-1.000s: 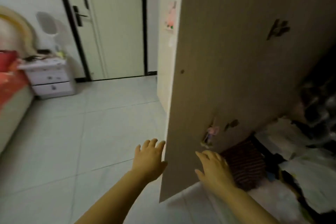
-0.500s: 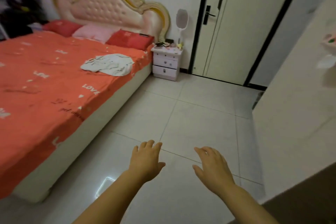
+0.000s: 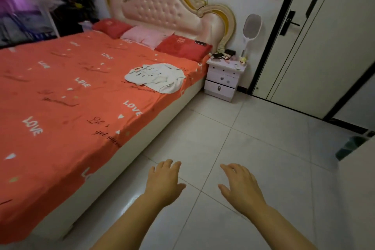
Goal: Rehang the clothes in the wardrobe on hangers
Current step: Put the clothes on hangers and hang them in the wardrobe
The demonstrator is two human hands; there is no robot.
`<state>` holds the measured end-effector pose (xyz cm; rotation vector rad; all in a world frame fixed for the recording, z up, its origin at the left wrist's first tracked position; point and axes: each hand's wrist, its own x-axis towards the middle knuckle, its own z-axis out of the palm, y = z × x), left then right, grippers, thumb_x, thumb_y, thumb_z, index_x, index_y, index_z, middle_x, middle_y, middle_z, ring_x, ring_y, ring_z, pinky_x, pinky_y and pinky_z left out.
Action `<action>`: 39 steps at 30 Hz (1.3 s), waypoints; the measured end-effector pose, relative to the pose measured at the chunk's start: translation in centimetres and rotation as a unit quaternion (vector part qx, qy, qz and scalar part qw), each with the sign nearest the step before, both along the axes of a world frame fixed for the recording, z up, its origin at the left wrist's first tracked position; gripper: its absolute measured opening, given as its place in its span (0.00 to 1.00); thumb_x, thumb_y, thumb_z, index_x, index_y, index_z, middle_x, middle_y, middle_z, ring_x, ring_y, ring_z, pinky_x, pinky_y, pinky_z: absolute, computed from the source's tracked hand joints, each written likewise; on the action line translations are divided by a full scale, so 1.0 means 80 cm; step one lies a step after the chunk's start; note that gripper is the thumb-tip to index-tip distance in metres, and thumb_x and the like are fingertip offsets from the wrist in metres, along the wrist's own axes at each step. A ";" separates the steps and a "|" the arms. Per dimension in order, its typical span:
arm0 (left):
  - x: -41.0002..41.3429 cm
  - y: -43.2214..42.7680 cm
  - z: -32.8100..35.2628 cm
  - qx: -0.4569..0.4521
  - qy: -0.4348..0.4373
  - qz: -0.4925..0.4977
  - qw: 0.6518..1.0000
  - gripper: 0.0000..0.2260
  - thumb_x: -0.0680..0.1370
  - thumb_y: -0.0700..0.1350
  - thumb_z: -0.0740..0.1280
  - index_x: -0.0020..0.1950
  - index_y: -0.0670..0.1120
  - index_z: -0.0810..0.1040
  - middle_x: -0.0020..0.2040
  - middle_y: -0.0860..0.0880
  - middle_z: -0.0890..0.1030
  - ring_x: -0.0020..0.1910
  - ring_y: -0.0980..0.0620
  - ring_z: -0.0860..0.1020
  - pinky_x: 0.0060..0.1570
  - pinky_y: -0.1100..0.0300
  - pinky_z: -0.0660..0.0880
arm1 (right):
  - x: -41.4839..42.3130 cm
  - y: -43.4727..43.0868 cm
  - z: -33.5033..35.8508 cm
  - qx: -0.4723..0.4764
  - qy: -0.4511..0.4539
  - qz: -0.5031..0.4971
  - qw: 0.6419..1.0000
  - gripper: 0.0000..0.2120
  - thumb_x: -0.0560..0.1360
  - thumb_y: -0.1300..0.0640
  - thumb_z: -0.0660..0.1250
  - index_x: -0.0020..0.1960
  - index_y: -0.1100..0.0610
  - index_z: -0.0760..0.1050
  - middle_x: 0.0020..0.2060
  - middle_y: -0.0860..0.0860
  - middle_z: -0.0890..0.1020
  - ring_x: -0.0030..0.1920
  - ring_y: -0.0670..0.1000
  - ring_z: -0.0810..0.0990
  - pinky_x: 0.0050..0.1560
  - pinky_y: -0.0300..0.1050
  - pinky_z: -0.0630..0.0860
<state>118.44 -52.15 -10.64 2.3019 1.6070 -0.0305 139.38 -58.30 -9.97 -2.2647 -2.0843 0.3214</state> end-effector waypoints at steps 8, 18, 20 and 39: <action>0.038 0.172 -0.029 -0.006 0.000 0.044 0.999 0.30 0.77 0.58 0.62 0.75 0.52 0.55 0.74 0.49 0.60 0.73 0.48 0.58 0.71 0.48 0.55 | 0.046 0.202 -0.027 -0.009 0.005 0.054 0.998 0.28 0.79 0.44 0.56 0.75 0.50 0.54 0.71 0.49 0.63 0.71 0.49 0.60 0.70 0.43 0.56; 0.096 0.391 -0.020 -0.025 0.004 0.128 0.991 0.30 0.77 0.58 0.62 0.75 0.52 0.55 0.74 0.49 0.60 0.72 0.48 0.59 0.71 0.49 0.55 | 0.107 0.471 -0.028 -0.028 0.016 0.129 0.991 0.28 0.79 0.44 0.56 0.75 0.50 0.53 0.70 0.48 0.63 0.70 0.49 0.61 0.69 0.42 0.56; 0.100 0.432 -0.023 -0.030 0.003 0.139 0.990 0.30 0.77 0.58 0.62 0.75 0.52 0.56 0.74 0.49 0.60 0.72 0.47 0.59 0.70 0.49 0.55 | 0.110 0.521 -0.031 -0.029 0.015 0.141 0.989 0.28 0.79 0.44 0.56 0.75 0.50 0.53 0.70 0.49 0.63 0.70 0.49 0.61 0.69 0.42 0.57; 0.093 0.940 -0.034 -0.018 0.008 0.192 0.981 0.29 0.76 0.56 0.63 0.74 0.52 0.57 0.72 0.49 0.62 0.70 0.47 0.61 0.67 0.51 0.58 | 0.102 1.033 -0.043 -0.031 0.030 0.188 0.981 0.28 0.77 0.45 0.61 0.74 0.50 0.59 0.67 0.47 0.68 0.67 0.49 0.65 0.68 0.43 0.62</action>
